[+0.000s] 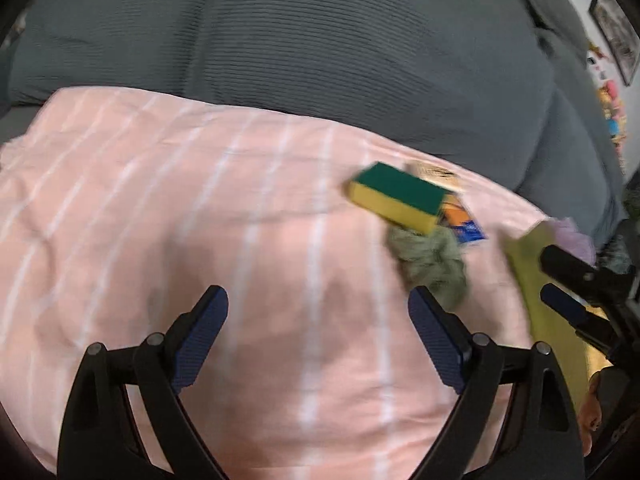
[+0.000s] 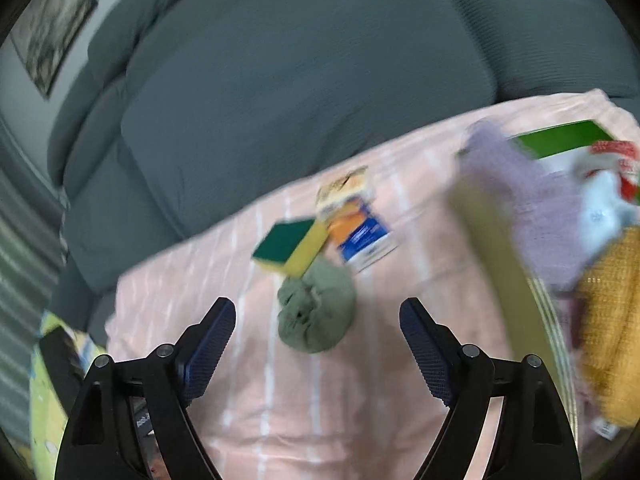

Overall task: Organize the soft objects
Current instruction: 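Move the right tool back toward the sage-green scrunchie and sponge, then close the right tool on the sage-green scrunchie and lift it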

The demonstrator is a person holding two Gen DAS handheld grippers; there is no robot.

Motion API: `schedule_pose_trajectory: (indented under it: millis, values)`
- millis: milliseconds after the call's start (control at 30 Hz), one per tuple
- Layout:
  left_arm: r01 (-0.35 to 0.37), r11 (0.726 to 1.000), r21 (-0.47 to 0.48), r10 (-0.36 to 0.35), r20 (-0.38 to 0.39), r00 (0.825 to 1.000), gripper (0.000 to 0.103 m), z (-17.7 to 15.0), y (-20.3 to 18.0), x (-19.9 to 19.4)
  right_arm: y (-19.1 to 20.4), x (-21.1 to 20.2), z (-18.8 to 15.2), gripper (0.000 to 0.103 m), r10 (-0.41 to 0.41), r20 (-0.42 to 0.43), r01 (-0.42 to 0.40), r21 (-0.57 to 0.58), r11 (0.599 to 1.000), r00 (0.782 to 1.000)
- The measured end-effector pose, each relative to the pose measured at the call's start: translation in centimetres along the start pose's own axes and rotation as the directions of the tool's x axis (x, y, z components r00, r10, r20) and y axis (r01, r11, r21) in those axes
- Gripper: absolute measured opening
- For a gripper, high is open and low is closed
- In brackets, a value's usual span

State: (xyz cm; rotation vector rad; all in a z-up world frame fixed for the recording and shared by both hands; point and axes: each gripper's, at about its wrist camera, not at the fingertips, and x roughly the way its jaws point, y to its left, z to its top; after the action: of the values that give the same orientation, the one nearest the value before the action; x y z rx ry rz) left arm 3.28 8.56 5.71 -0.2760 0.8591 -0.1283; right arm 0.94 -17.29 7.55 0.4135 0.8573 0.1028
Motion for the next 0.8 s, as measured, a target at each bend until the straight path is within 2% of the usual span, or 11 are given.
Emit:
schedule_pose_trajectory:
  millis: [167,233,333,467,533,600,633,700,800]
  values:
    - [-0.135,0.991,-0.014,0.135,0.035,0.990,0.091,0.5,1.5,0.4,2.9,5.8,0.0,0.085,-0.067,-0.115,0.056,-0.095,0.994,0.991]
    - [-0.143,0.989,-0.034,0.144,0.025,0.989,0.091,0.6,2.0,0.5,4.0,7.9,0.1,0.085,-0.081,-0.151,0.056,-0.160,0.986,0.985]
    - [-0.127,0.991,-0.050,0.128,0.021,0.992,0.091,0.7,2.5,0.3,4.2,10.2,-0.6,0.085,-0.146,-0.184,0.110,-0.192,0.975,0.972]
    - [-0.123,0.991,-0.054,0.125,0.024,0.992,0.091,0.8,2.6,0.0,3.8,11.0,-1.1,0.083,-0.228,-0.147,0.197,-0.200,0.960,0.963]
    - [-0.111,0.992,-0.059,0.112,0.016,0.994,0.091,0.9,2.7,0.0,3.9,10.9,-1.1,0.069,-0.253,-0.151,0.221,-0.202,0.954,0.955]
    - [-0.107,0.992,-0.065,0.108,0.014,0.994,0.091,0.9,2.7,-0.1,3.6,10.6,-1.0,0.037,-0.254,-0.140,0.227,-0.185,0.956,0.957]
    - [-0.106,0.992,-0.067,0.107,0.015,0.994,0.091,0.9,2.7,-0.2,3.4,10.3,-1.1,0.032,-0.214,-0.160,0.188,-0.165,0.968,0.964]
    - [-0.099,0.992,-0.073,0.101,0.017,0.995,0.091,0.9,2.9,-0.4,3.6,9.3,-1.3,0.027,-0.186,-0.190,0.158,-0.150,0.976,0.964]
    - [-0.074,0.994,-0.083,0.075,0.007,0.997,0.091,0.8,3.0,-0.5,4.9,7.7,-2.1,0.026,-0.124,-0.217,0.092,-0.149,0.984,0.968]
